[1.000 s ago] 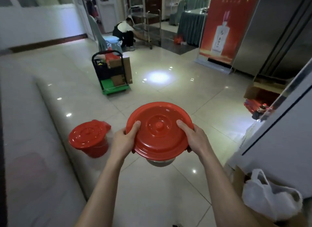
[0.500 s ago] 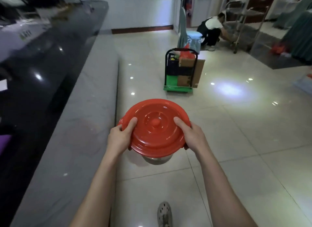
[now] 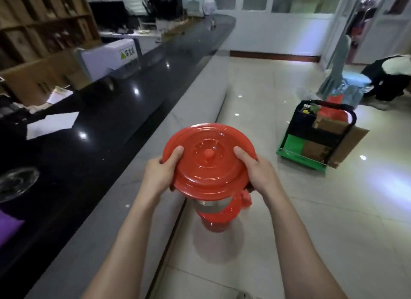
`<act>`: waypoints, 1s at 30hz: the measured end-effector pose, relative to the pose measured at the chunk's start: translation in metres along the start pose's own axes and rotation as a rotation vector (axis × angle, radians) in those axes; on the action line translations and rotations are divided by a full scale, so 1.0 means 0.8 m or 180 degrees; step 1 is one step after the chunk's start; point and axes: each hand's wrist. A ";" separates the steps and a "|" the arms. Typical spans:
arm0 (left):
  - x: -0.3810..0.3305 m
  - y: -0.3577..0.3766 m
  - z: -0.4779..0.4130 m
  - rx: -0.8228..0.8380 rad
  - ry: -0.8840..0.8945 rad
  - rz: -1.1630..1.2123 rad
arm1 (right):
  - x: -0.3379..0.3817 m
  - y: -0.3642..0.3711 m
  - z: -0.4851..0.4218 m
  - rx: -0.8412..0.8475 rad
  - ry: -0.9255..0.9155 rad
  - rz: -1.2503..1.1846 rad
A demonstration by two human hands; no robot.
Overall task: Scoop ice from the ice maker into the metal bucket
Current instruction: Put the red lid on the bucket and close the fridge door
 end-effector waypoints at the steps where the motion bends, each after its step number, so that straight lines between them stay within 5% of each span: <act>1: -0.010 -0.001 -0.016 -0.0113 0.0001 0.0019 | 0.017 0.004 -0.025 0.0101 -0.0109 0.0060; 17: -0.192 -0.093 -0.191 -0.1990 0.0068 0.0258 | 0.369 0.105 -0.280 0.1880 -0.1335 0.0624; 30: -0.223 -0.195 -0.321 -0.2345 -0.0123 0.0153 | 0.490 0.251 -0.363 0.2460 -0.1495 0.0762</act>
Point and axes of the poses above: each hand's wrist, its own z-axis away from the middle knuckle, its own y-axis out of the palm, x = y × z, and after that the axes turned 12 degrees about z, right-handed
